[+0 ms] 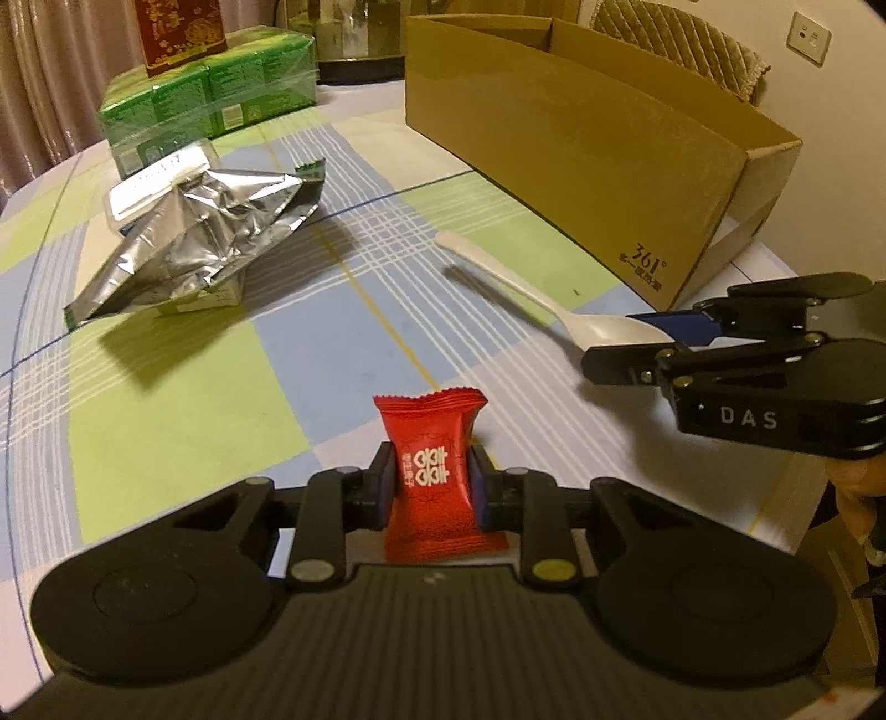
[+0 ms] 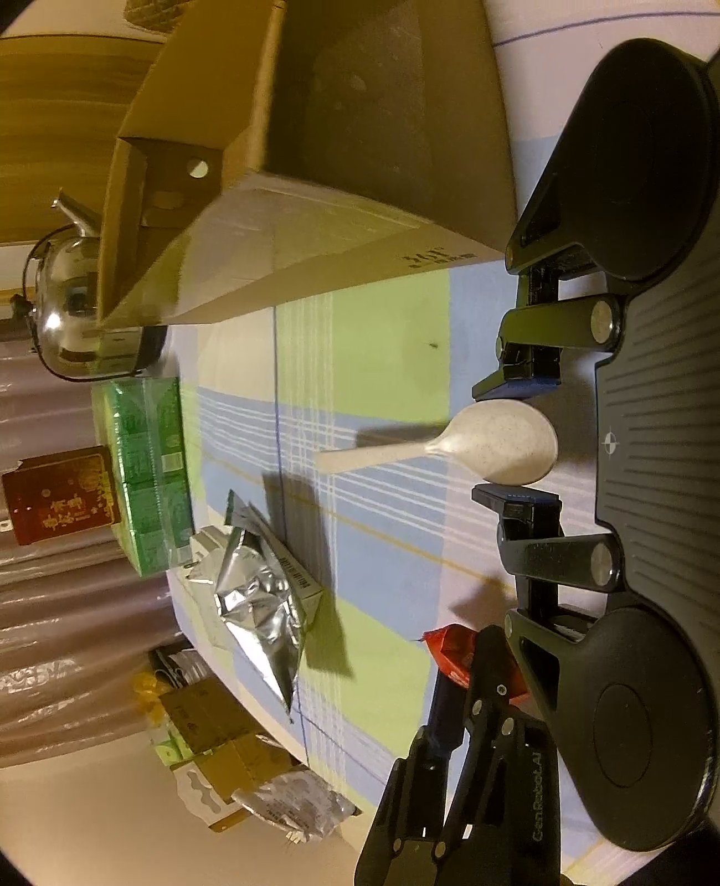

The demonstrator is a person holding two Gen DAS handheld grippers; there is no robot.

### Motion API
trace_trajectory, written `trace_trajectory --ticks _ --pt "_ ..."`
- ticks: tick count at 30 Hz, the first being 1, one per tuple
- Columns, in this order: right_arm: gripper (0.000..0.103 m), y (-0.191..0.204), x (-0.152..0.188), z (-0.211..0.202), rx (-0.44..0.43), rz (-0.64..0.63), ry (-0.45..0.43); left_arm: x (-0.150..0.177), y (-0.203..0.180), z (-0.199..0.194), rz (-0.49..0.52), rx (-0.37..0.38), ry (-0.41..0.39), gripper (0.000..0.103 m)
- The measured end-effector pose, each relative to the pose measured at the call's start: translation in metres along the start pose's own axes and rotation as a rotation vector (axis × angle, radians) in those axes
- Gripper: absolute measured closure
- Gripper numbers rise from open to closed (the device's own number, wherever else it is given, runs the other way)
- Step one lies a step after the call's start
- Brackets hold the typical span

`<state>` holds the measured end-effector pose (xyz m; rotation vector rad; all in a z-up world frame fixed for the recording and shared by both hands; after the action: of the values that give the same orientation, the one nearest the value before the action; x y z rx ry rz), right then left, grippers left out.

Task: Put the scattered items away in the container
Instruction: 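Carry both into the cardboard box, open the left tool while the right tool releases the spoon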

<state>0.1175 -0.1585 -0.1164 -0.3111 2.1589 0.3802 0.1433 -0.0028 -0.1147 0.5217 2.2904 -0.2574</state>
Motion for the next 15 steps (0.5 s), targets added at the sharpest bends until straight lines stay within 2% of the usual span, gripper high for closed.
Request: trace_trajectory --ticks 15 --pt "0.075 0.013 -0.025 -0.033 -0.018 -0.028 -0.068 -0.015 -0.009 -0.032 -0.050 -0.059 -0.035 0.081"
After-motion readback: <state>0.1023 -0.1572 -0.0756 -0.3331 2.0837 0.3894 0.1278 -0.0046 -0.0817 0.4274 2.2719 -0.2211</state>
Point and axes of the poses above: each gripper's, at about its wrist camera, not at the fingertips, and z roughly the way its jaws point, y to its left, x to its underside, the point moved 5 cm from there along z, roughly the way its jaws point, and after that the axes turned 11 degrees about -y, right-handed, at the moved point
